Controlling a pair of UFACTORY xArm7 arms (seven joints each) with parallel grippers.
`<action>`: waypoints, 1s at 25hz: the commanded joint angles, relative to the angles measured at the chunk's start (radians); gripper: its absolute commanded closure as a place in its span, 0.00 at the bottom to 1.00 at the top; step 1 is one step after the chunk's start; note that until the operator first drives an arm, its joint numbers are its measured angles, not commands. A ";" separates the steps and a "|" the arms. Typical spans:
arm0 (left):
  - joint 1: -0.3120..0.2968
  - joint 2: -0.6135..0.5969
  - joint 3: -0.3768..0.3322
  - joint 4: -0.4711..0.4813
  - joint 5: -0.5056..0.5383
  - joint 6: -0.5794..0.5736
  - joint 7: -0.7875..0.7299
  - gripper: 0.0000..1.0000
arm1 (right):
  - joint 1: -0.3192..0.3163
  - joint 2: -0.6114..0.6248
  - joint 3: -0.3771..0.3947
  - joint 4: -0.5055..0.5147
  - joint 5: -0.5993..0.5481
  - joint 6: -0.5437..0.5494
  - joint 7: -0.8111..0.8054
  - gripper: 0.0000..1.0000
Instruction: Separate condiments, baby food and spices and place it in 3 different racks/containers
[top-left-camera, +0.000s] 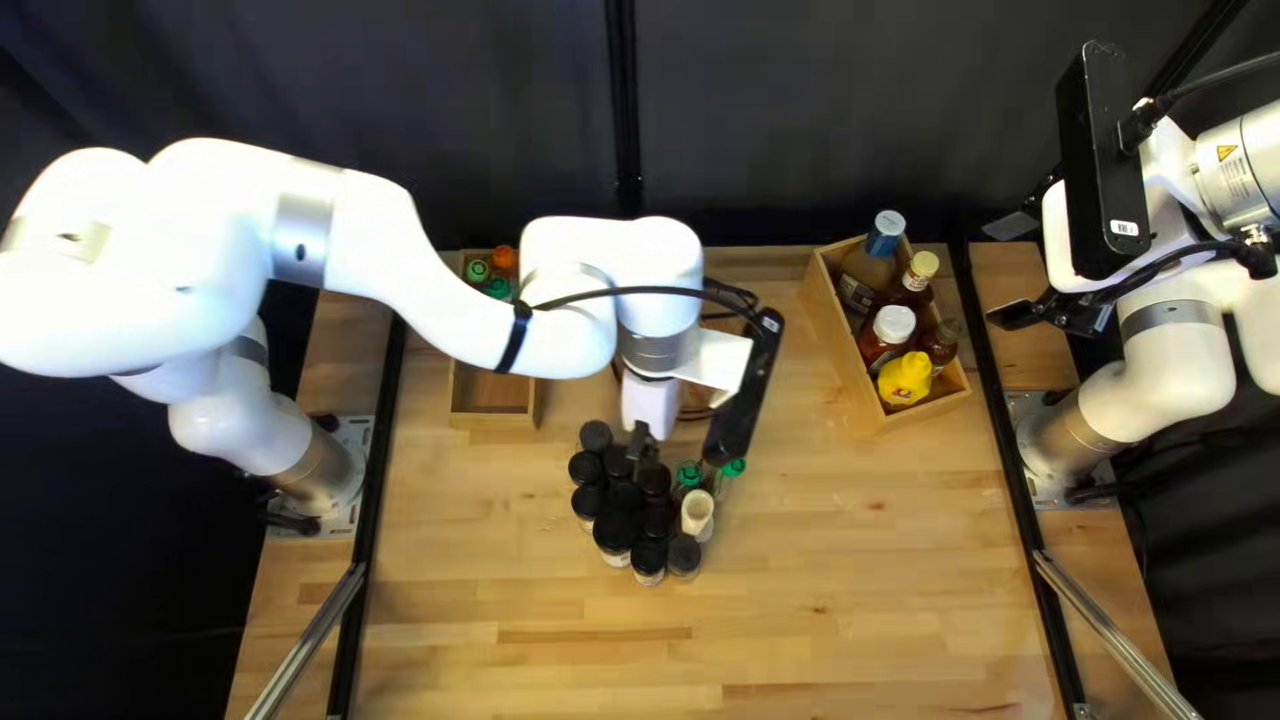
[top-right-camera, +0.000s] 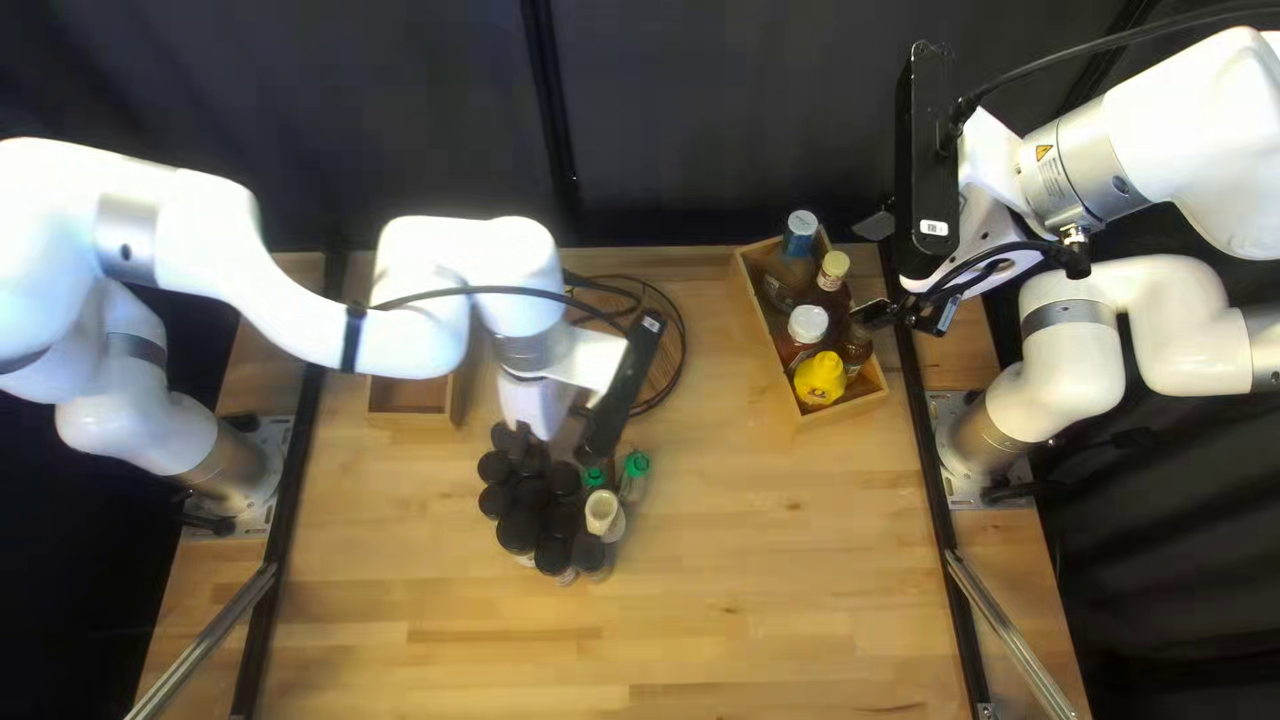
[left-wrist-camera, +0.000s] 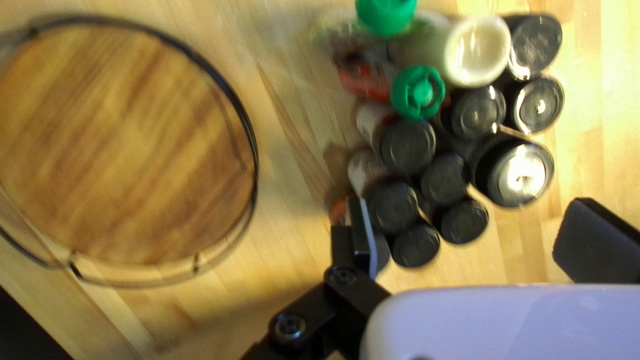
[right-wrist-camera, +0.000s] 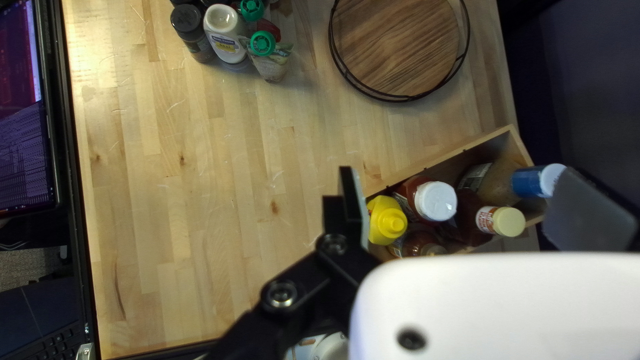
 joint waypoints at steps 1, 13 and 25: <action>-0.012 0.063 -0.003 0.013 0.017 -0.104 -0.005 0.00 | 0.000 0.000 0.000 0.000 0.000 0.000 0.000 0.00; -0.029 0.195 -0.006 0.045 0.019 -0.229 -0.007 0.00 | 0.000 0.000 0.000 0.000 0.000 0.000 0.000 0.00; -0.025 0.234 -0.008 0.047 0.012 -0.264 0.015 1.00 | 0.000 0.000 0.000 0.000 0.000 0.000 0.000 0.00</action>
